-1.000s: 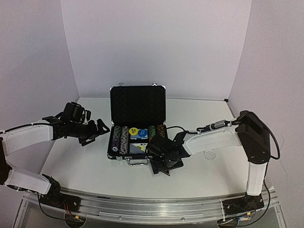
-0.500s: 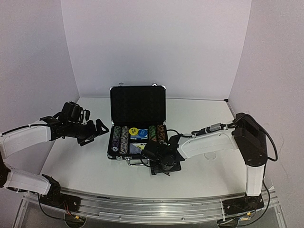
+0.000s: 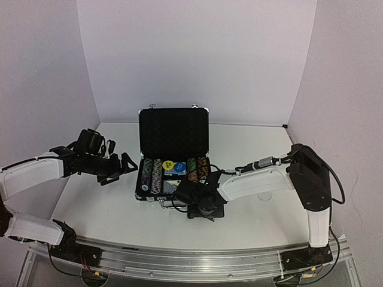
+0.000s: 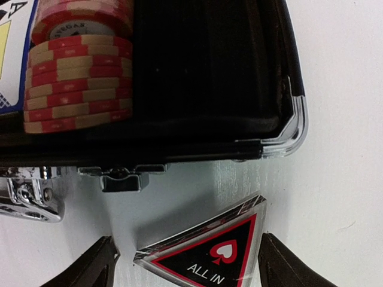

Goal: Pack up texas hold em set

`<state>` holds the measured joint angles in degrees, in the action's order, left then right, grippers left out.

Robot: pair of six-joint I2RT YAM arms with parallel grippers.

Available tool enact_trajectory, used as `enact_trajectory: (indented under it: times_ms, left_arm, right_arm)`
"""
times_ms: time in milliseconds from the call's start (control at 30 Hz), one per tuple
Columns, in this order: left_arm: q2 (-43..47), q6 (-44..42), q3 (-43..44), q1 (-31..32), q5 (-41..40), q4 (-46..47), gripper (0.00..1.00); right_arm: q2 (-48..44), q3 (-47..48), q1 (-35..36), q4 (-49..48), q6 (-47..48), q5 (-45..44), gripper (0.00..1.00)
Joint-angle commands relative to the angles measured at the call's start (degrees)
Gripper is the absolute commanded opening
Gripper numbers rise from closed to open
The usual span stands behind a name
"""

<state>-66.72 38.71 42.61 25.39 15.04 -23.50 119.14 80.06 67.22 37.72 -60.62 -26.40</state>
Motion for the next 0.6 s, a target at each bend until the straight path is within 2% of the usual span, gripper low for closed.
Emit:
enact_trajectory:
  times_ms: [0, 367, 567]
  left_arm:
    - [1.0, -1.9, 2.2, -0.3, 1.3, -0.8, 1.00]
    - [-0.2, -2.8, 2.8, -0.3, 1.9, -1.2, 1.00]
    - [-0.2, -3.0, 3.3, -0.2, 1.8, -1.6, 1.00]
  right_arm:
    - [2.4, -0.7, 0.1, 3.4, -3.9, 0.8, 0.75]
    - [2.5, -2.2, 0.1, 3.7, -6.1, 1.9, 0.69]
    - [2.5, -1.9, 0.1, 4.1, -6.2, 1.5, 0.59]
